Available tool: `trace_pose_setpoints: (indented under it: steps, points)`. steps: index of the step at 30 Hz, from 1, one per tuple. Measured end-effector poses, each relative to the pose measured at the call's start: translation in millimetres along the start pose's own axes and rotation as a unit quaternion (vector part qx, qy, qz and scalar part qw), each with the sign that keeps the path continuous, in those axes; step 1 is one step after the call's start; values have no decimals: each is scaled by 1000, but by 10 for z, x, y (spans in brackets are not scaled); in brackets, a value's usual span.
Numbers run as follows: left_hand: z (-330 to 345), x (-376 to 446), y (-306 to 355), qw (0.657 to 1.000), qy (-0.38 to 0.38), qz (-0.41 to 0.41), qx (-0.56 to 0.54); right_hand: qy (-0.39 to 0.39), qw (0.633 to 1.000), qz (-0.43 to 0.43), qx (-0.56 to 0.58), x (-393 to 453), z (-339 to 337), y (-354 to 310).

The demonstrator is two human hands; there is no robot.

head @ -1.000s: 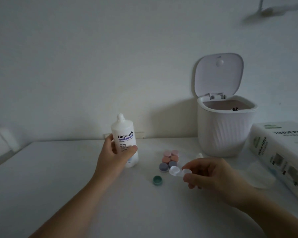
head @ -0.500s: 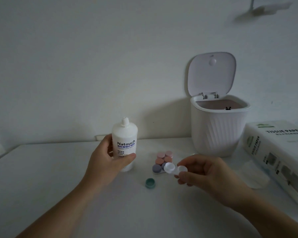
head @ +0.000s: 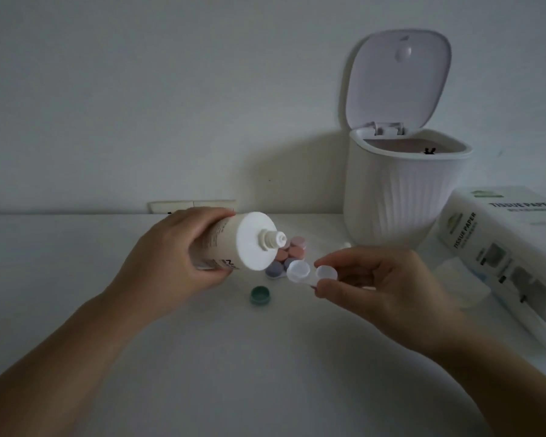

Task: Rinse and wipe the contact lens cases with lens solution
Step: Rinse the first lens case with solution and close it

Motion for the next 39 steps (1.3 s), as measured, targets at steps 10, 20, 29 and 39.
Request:
trace_pose_setpoints:
  steps: [10,20,29,39]
  points:
    - [39,44,59,997,-11,63,44,13,1000,11,-16,11,43,58]
    - [34,78,127,995,-5,79,61,-3,1000,-3,-25,7,60,68]
    - [-7,103,160,991,6,95,90,-6,1000,12,-22,24,71,135]
    - [-24,109,230,987,8,120,102,-21,999,12,-23,21,100,143]
Point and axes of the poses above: each hand's wrist, its own x-axis towards the middle knuckle, its own z-axis out of the palm, y = z × x, the point moved 7 cm from there along x, towards the middle knuckle, and after that the axes turned 9 degrees about z, right-handed, at the moved point
